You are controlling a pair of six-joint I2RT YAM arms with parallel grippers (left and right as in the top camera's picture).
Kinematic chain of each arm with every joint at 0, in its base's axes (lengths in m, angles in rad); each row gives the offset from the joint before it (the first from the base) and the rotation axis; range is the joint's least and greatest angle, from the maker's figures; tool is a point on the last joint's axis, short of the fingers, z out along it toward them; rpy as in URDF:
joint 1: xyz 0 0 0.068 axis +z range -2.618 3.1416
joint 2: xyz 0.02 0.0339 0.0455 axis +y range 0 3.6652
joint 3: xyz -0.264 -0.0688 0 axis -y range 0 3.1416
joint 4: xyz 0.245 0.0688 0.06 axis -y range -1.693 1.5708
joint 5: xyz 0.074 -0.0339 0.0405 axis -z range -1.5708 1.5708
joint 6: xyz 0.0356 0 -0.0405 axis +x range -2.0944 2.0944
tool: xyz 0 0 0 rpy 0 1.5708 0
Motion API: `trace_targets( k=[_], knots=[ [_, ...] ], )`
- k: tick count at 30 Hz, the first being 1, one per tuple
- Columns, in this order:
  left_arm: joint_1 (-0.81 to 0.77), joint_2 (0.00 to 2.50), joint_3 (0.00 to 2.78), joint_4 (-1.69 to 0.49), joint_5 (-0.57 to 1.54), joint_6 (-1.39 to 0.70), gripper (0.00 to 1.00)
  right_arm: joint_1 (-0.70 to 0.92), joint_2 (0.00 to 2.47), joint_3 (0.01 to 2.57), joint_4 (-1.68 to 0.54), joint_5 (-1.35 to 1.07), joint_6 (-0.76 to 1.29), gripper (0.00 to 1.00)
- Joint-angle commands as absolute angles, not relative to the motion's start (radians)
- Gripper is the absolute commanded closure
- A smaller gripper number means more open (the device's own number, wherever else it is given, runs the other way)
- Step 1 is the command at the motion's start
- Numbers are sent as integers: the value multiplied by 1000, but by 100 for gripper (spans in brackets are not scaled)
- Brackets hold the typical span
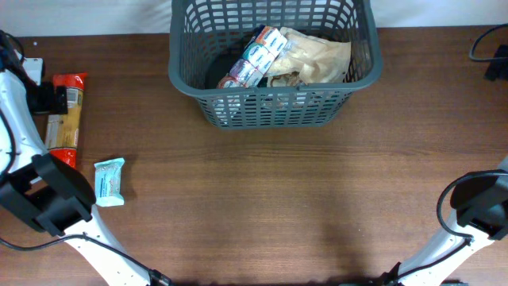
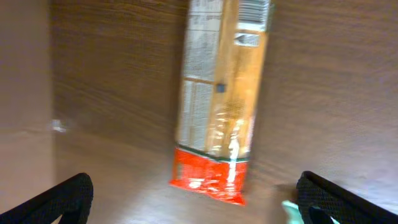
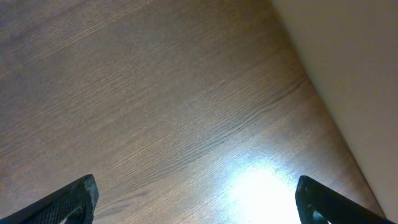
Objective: Pack container
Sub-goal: 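Move the left gripper to the red-and-yellow spaghetti package, then lower the left gripper and grasp the spaghetti package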
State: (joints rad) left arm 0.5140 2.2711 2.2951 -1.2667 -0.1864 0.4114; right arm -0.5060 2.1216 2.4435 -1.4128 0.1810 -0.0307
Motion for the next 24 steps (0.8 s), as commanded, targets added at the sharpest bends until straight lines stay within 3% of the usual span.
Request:
trace_targets(
  k=[1, 24],
  knots=[
    [523, 2274, 2297, -1260, -195, 503, 1, -505, 2099, 2449, -1413, 179, -24, 1],
    [587, 2487, 2291, -1233, 11, 508, 1, -505, 2099, 2449, -1413, 179, -25, 1]
  ],
)
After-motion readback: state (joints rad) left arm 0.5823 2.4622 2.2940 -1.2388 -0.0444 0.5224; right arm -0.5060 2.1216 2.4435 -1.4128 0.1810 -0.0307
